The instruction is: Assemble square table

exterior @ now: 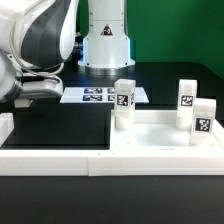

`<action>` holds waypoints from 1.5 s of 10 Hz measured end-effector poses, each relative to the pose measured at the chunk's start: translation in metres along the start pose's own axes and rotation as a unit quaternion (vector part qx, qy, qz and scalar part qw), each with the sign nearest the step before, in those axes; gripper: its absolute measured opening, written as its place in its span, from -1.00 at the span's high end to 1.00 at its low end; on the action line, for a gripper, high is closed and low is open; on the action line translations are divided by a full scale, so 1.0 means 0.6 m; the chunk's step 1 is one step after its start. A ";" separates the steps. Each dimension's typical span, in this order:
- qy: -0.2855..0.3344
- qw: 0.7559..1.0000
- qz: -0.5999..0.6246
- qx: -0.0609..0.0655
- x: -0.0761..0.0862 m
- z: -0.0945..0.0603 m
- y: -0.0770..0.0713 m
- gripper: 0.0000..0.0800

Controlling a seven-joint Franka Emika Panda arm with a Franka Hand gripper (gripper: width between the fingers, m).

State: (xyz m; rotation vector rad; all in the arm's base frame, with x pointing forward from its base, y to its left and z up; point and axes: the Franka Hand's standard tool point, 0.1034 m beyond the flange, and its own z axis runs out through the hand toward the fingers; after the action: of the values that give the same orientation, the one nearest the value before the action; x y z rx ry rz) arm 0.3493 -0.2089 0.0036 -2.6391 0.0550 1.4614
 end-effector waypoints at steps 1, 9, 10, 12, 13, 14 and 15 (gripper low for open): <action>0.000 1.000 0.000 0.000 0.000 0.000 0.000 0.28; 0.134 0.991 -0.019 0.020 -0.068 -0.115 -0.029 0.27; 0.174 0.984 -0.021 0.017 -0.063 -0.124 -0.030 0.27; 0.220 0.975 0.006 0.020 -0.065 -0.167 -0.076 0.27; 0.256 0.966 0.014 0.029 -0.056 -0.204 -0.110 0.27; 0.293 0.955 0.040 0.026 -0.049 -0.253 -0.152 0.27; 0.312 0.949 0.052 0.011 -0.041 -0.296 -0.189 0.27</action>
Offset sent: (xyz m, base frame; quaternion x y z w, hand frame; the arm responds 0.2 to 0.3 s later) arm 0.0231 -0.0063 0.0756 -0.0093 -0.0020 -0.0418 0.9991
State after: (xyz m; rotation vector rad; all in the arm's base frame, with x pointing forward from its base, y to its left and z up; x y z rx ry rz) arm 0.4962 -0.1196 0.1281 -2.9982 0.2681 0.5798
